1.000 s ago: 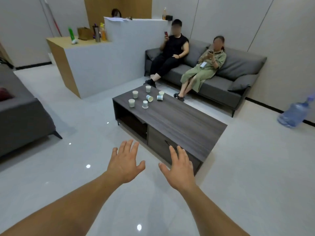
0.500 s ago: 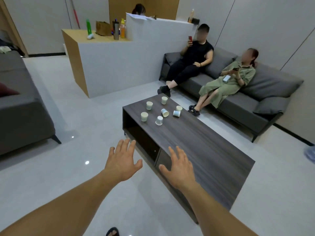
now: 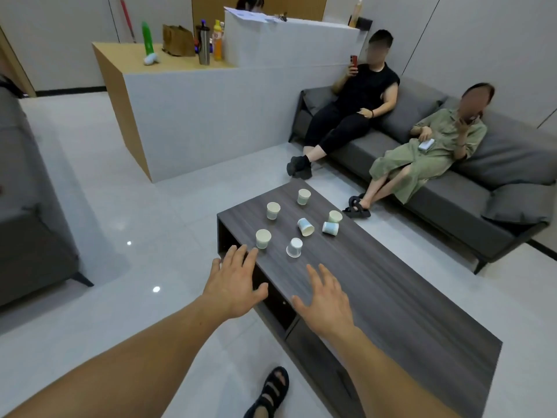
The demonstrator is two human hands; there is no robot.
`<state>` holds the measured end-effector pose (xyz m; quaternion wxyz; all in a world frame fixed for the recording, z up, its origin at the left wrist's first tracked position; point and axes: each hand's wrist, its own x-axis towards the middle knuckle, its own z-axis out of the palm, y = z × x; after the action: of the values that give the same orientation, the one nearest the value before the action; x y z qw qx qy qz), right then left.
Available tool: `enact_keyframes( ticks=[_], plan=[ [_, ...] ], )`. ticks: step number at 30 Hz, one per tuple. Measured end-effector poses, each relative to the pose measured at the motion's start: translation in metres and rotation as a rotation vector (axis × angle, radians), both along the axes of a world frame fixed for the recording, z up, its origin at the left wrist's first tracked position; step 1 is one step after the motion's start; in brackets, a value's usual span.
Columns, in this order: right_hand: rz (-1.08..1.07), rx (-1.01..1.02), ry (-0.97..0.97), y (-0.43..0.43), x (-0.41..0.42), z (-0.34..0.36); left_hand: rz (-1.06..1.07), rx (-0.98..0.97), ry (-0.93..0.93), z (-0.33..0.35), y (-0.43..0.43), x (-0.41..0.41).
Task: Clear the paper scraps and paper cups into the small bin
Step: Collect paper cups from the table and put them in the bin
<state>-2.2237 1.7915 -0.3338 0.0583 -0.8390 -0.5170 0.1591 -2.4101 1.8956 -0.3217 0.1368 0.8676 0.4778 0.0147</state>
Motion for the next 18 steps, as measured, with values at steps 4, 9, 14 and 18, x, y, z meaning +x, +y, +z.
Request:
enact_keyframes(
  ticks=[4, 9, 14, 18],
  plan=[
    [0.01, -0.013, 0.043, 0.075, 0.039, -0.013, 0.003, -0.035, 0.02, -0.011, 0.068, 0.039],
    [0.027, -0.062, 0.064, 0.154, 0.084, -0.029, 0.028, -0.106, 0.023, -0.025, 0.143, 0.085],
    [-0.008, -0.169, 0.124, 0.219, 0.111, -0.059, -0.031, -0.15, 0.02, -0.051, 0.209, 0.117],
    [-0.062, -0.235, 0.133, 0.274, 0.127, -0.09, -0.101, -0.23, 0.051, -0.086, 0.274, 0.136]
  ],
)
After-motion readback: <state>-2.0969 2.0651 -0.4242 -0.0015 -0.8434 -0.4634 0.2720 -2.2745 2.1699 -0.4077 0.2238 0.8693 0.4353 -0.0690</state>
